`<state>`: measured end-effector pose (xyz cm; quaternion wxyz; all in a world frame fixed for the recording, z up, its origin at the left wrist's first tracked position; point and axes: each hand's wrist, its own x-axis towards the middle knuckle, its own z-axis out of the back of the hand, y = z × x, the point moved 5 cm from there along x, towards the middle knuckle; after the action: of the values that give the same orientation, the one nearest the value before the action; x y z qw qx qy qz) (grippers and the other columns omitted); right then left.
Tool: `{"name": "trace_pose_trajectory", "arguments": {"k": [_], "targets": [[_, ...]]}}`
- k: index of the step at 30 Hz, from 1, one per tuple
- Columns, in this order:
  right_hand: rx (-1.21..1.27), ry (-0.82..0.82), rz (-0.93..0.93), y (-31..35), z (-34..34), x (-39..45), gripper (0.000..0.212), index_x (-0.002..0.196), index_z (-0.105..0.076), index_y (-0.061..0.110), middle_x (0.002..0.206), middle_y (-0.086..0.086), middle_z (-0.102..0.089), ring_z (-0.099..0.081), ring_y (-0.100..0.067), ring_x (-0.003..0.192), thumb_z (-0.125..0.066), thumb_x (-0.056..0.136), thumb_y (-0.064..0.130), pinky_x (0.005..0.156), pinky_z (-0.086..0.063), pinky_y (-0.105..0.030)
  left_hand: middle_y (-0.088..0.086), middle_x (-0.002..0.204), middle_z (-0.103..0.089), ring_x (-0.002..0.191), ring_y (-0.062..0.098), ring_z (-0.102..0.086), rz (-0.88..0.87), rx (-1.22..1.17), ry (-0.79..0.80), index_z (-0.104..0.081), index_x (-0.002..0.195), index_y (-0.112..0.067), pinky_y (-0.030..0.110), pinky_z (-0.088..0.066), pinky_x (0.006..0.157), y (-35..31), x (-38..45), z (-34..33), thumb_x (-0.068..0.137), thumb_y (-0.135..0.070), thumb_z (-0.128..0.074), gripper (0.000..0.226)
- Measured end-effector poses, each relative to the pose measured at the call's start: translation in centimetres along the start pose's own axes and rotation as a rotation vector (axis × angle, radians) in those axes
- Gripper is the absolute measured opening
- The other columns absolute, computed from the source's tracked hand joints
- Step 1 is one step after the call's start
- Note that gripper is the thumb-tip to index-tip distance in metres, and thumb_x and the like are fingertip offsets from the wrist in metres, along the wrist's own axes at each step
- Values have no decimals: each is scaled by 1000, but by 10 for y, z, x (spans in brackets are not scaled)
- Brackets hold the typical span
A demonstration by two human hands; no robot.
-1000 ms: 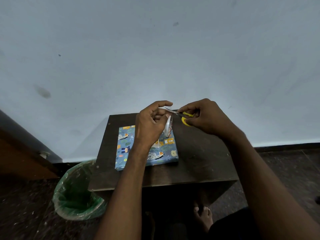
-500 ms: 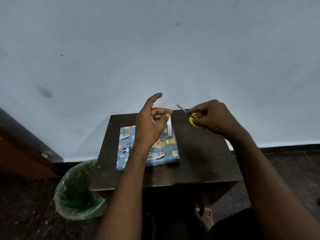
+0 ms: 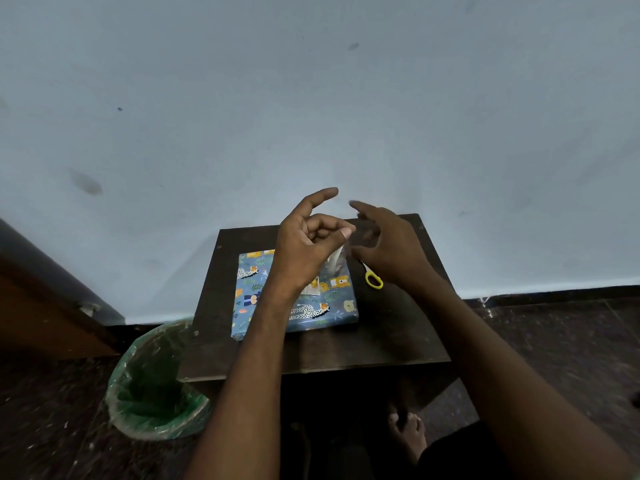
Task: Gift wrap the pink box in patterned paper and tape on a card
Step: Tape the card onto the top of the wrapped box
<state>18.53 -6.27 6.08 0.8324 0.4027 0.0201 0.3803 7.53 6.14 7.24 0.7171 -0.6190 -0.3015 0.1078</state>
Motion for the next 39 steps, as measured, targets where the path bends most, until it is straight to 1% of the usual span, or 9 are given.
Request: {"name": "trace_pose_trajectory", "arguments": {"k": [5,9,13,17,21,24,28,33,39], "targets": [[108,-93,156,11,-1,0,25,102,-84,24,61,11,-68,-57,1,55,-68,89,10,55,-39,-16,10,96,-83,94,22,-80,26,-65,-61,-57,149,-13,29,-61,91,-3,-2,1,90,2,-80,65],[79,-181,181,16,4,-4,29,102,-85,25,62,20,-64,-58,2,58,-68,90,4,56,-34,-10,7,90,-83,89,17,-80,51,-23,-200,-56,151,-13,33,-60,100,1,0,7,90,-6,-84,68],[23,-252,218,18,5,-5,21,86,-81,20,64,6,-68,-58,-9,60,-67,90,5,57,-43,-30,2,97,-83,100,15,-79,187,12,-244,-52,155,-19,46,-58,105,17,2,11,87,-13,-88,77],[5,-318,196,19,8,-1,21,91,-82,18,72,3,-73,-67,-17,68,-65,88,6,62,-49,-31,-3,107,-82,105,9,-77,221,121,-223,-51,156,-16,37,-60,101,29,0,15,90,-3,-80,74],[-150,-195,117,-3,0,6,29,106,-83,11,97,-12,-80,-73,-33,93,-62,87,15,82,-56,-40,-7,105,-82,95,9,-78,163,182,-281,-73,129,-20,33,-64,86,23,0,29,91,6,-68,47],[-238,-139,109,-19,-7,13,24,96,-84,8,92,-17,-76,-71,-40,90,-70,80,-3,81,-57,-43,-10,102,-81,97,-1,-75,159,306,-211,-80,111,-18,28,-63,89,26,-3,37,88,12,-63,41],[-308,22,16,-27,-19,25,31,107,-79,2,112,-18,-74,-64,-37,112,-62,84,-9,93,-48,-41,-10,105,-80,98,-7,-73,177,397,-131,-82,112,-15,10,-56,86,33,-9,41,91,13,-61,40],[-332,48,112,-17,-37,25,34,111,-80,8,113,-12,-77,-65,-36,112,-63,85,-6,96,-52,-43,-12,109,-80,102,-5,-72,219,378,-109,-83,109,-17,11,-56,88,40,-9,46,92,9,-62,37],[311,46,-141,-1,-46,20,13,92,-82,11,85,-1,-79,-68,-8,76,-70,90,6,70,-52,-22,-11,108,-81,102,-2,-73,269,211,-135,-84,108,-18,13,-57,81,39,-11,45,92,10,-59,41]]}}
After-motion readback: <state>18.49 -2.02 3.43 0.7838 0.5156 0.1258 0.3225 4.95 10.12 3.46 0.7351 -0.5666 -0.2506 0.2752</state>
